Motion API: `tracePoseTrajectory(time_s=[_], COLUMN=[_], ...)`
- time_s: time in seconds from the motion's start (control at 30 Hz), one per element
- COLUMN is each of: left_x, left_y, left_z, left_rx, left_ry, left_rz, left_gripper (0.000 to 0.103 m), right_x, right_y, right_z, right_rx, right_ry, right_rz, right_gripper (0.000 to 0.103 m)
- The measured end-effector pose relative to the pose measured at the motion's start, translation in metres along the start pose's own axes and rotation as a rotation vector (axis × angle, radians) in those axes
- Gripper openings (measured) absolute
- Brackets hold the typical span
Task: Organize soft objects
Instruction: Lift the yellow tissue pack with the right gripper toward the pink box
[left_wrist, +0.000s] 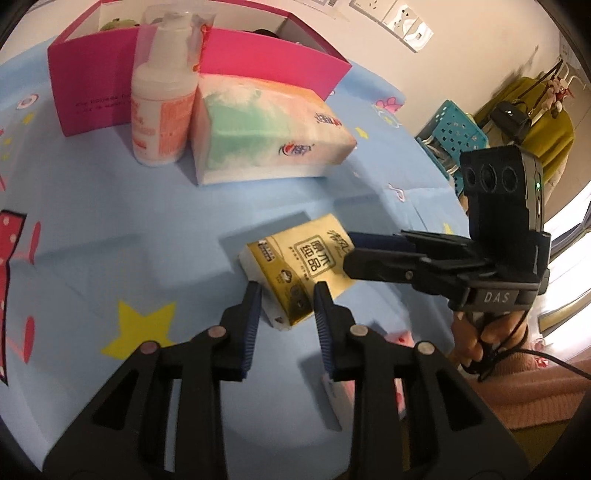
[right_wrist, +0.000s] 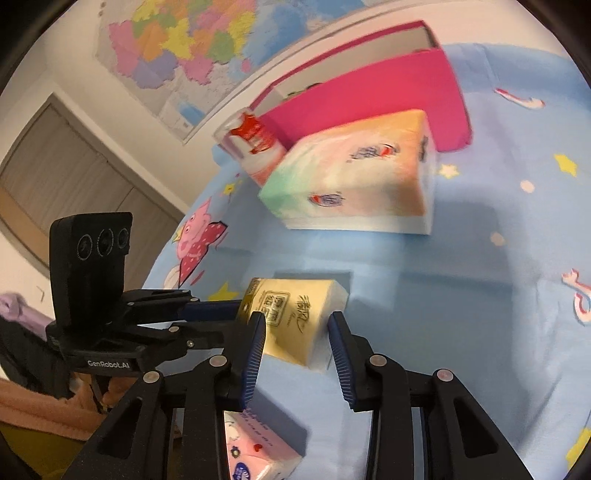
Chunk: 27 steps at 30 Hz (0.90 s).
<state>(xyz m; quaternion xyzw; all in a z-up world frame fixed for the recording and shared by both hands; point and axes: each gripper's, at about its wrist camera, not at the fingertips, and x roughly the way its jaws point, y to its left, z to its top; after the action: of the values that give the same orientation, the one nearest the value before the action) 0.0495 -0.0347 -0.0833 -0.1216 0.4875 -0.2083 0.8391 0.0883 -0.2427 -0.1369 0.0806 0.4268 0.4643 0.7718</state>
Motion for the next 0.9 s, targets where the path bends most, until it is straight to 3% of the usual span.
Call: tracePoseTrajectory(time_s=[0.9], left_x=[-0.017], left_y=[-0.027], left_z=[0.010], left_rx=[0.076], left_ry=[-0.054], left_rz=[0.054], left_gripper=[0.030], right_x=[-0.023], right_y=[0.022], right_z=[0.006], right_rx=[-0.067], right_ry=[-0.072], right_rz=[-0.040], right_gripper=[0.035])
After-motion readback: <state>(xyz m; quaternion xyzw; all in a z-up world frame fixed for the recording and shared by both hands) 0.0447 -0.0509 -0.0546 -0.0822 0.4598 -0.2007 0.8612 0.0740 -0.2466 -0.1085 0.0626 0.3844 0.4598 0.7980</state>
